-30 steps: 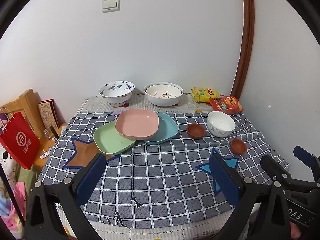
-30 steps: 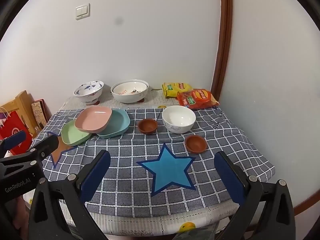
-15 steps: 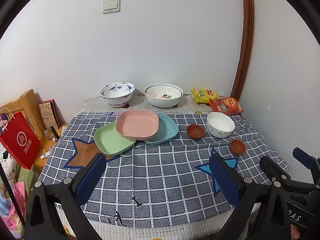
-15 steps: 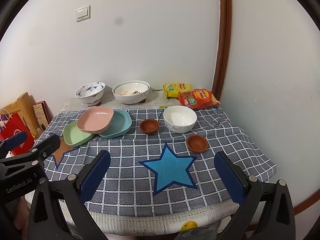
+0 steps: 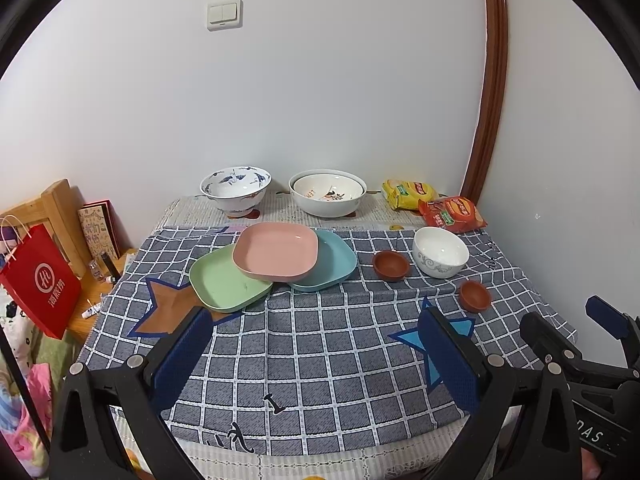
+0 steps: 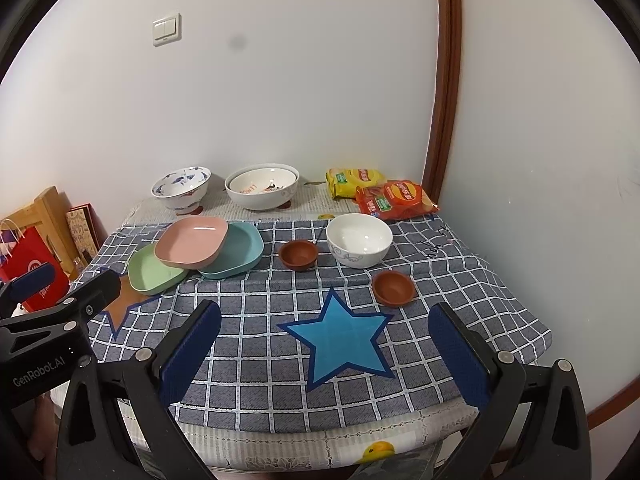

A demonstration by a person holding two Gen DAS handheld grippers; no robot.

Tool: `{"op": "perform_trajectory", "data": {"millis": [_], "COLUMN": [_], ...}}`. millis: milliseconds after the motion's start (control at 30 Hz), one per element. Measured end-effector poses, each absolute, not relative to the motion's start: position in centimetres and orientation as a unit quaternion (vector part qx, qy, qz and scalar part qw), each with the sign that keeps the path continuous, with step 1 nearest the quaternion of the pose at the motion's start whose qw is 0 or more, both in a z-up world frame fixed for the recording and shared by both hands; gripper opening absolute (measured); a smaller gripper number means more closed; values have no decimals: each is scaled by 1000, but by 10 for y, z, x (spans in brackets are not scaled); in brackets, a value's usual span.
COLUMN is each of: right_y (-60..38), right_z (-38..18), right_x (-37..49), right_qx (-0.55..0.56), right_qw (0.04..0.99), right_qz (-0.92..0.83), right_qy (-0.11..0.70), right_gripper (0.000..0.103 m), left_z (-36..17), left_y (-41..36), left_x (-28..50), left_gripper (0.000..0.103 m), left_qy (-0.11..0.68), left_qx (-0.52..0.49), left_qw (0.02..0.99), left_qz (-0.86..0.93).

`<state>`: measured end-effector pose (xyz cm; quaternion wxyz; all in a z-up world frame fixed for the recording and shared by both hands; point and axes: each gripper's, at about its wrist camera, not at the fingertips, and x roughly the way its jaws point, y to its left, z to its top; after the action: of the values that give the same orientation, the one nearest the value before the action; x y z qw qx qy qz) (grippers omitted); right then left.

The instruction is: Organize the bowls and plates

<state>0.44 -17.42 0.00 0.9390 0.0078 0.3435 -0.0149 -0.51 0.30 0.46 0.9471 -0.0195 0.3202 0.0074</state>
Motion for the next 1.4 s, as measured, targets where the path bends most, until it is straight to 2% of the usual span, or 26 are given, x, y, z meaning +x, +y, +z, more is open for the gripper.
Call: {"op": "perform_trajectory", "data": {"millis": [1400], "right_y": [-171], "right_z": [5], "right_x": [-1], "right_qx": [8], "right_qw": [941], "right_qz": [-15], "right_qy": [339], "right_gripper": [102], "left_z": [6], "left_y": [4], "left_x": [-10], "left_gripper": [103], "left_qy": [312], "left_qx": [-17], "left_qw": [950], "left_qz": [13]}}
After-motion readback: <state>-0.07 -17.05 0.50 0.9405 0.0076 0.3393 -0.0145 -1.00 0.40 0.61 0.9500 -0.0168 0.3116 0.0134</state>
